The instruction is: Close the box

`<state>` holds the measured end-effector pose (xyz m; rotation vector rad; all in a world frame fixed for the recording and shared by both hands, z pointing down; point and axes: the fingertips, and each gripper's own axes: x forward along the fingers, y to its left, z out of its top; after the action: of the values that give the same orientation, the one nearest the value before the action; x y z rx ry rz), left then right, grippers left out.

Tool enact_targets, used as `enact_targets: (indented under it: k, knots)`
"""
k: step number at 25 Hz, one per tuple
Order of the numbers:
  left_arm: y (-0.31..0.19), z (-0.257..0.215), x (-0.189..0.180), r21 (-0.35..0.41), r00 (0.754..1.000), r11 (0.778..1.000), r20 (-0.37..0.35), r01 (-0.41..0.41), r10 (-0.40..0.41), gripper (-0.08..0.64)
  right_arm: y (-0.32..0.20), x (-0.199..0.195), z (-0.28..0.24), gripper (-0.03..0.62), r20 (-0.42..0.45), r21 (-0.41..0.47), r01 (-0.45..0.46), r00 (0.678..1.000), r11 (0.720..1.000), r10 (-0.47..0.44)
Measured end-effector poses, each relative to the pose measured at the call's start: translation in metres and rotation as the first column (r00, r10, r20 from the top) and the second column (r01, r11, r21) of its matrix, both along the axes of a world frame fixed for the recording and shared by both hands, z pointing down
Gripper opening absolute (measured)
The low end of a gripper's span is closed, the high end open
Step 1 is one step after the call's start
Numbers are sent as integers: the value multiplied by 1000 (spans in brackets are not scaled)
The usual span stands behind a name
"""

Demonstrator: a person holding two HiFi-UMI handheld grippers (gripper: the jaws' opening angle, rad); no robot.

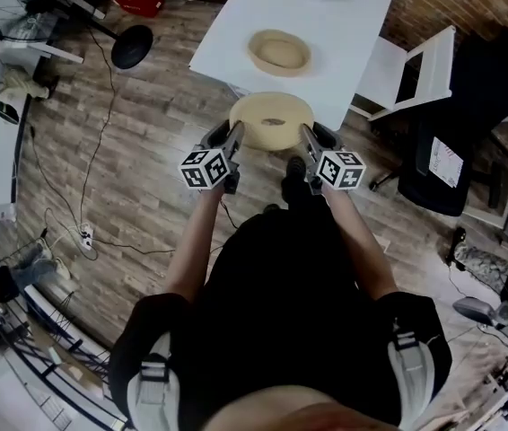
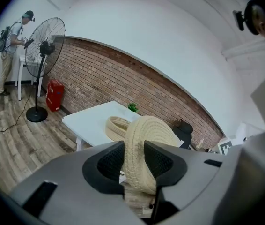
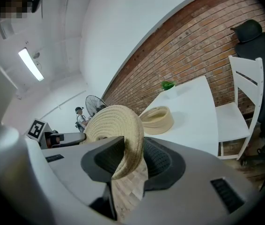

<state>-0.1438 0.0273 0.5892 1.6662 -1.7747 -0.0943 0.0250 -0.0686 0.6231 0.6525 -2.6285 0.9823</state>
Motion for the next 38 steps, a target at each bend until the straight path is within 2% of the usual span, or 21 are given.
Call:
enact_targets:
  k: [8, 20, 25, 31, 38]
  knots:
    - [-43, 8, -16, -34, 999, 998, 0, 47, -47, 141, -47, -18, 12, 120, -4, -37, 50, 999, 998, -50]
    - [-87, 13, -28, -24, 993, 993, -34, 115, -115, 141, -96, -33, 19, 120, -38, -52, 83, 996, 995, -85]
    - [-101, 13, -32, -15, 994, 995, -34, 104, -104, 141, -104, -33, 24, 120, -43, -69, 69, 996, 995, -72]
    - [-116, 19, -53, -18, 994, 995, -42, 100, -101, 141, -113, -49, 27, 120, -61, -73, 68, 995, 995, -73]
    - [-153, 31, -86, -23, 998, 999, -46, 45, -46, 141, -137, -74, 35, 120, -74, -76, 1, 997, 997, -6]
